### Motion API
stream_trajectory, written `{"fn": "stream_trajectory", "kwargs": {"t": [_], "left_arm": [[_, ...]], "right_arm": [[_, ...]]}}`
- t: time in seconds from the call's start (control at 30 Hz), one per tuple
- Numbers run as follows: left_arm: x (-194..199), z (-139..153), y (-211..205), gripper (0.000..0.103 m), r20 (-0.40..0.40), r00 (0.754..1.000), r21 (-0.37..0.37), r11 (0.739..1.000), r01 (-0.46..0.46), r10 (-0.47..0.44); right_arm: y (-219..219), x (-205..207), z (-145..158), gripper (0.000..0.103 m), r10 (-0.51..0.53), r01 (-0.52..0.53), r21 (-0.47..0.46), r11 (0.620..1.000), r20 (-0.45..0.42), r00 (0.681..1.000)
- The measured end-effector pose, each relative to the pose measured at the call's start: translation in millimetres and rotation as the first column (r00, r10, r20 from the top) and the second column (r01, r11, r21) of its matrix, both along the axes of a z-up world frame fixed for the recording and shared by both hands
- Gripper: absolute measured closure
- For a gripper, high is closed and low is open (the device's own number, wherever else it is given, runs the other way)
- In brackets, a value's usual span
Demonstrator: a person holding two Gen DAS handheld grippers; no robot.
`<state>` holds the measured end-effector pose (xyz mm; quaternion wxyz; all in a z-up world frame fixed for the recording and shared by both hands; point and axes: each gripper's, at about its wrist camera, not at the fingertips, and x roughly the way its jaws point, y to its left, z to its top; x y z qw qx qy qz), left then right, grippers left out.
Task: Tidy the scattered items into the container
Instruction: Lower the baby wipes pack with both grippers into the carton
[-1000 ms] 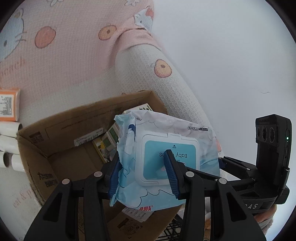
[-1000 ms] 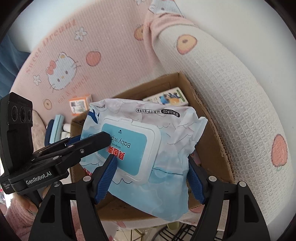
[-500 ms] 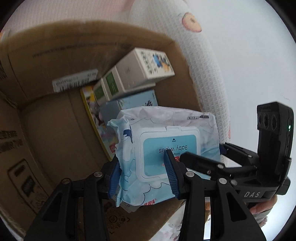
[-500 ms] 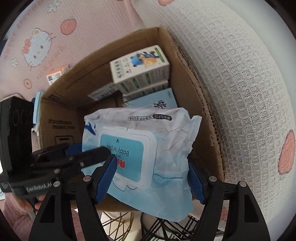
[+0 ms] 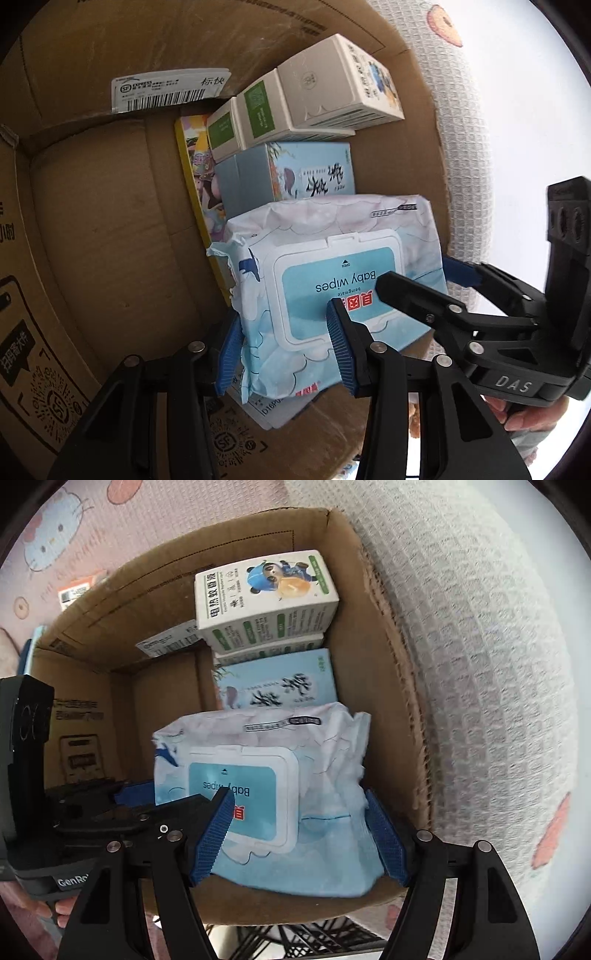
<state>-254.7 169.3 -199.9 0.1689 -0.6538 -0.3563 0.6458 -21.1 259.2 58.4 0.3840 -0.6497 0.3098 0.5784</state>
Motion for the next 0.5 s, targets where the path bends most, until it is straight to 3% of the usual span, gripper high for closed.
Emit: {"fn": "stream_trajectory", "kwargs": {"t": [0.27, 0.5], "left_arm": [[1.8, 1.4, 1.7, 0.056, 0.017, 1.000, -0.003, 1.000, 0.018, -0.018], [7.2, 28.7, -10.0, 0.056, -0.067, 0.997, -0.046, 0.998, 0.031, -0.034]], "right_arm": [[-10.8, -20.5, 16.3, 0.031, 0.014, -0.020, 0.074, 0.997, 0.077, 0.997], [-6.6, -13.3, 16.6, 0.031, -0.126, 0.121, 0.109, 0.987, 0.045, 0.991]]}}
